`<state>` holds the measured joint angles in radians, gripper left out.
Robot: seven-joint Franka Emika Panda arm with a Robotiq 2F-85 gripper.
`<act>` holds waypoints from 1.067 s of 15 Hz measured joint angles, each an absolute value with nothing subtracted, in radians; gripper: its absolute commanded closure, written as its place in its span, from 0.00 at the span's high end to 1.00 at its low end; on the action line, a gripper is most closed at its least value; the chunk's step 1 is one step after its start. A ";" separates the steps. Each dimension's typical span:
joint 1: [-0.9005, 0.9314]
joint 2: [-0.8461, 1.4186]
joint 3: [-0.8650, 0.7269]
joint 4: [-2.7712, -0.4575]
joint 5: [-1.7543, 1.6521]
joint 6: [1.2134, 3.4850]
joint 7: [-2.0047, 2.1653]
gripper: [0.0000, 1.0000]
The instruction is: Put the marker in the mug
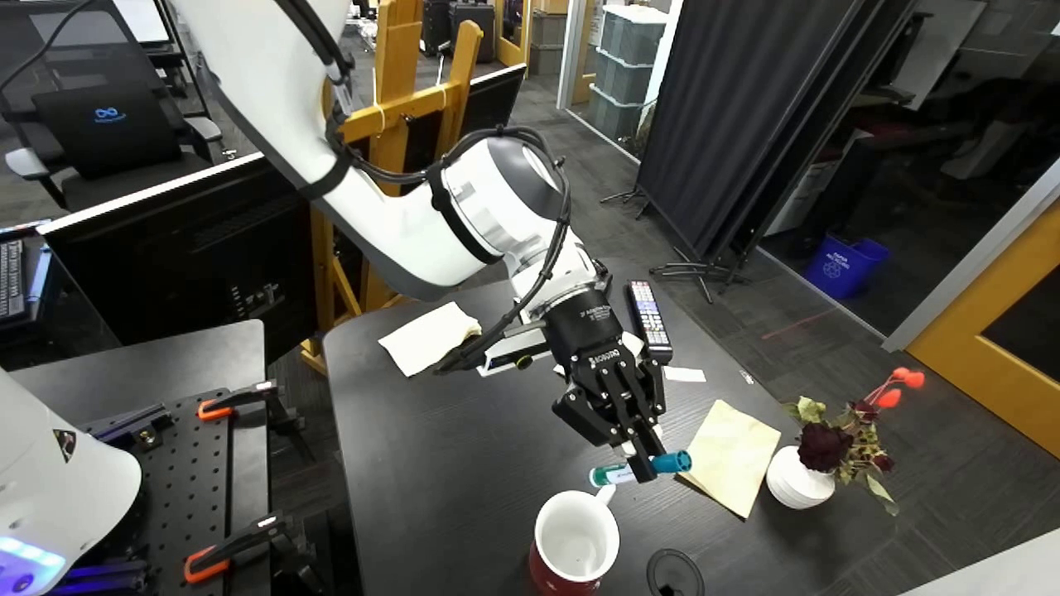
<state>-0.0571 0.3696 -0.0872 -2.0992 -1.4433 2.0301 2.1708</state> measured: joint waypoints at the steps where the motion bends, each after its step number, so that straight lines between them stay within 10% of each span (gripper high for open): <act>1: -0.060 0.374 -0.088 -2.099 -1.442 2.026 2.172 0.05; 16: -0.084 0.499 -0.089 -2.038 -1.442 2.004 2.234 0.05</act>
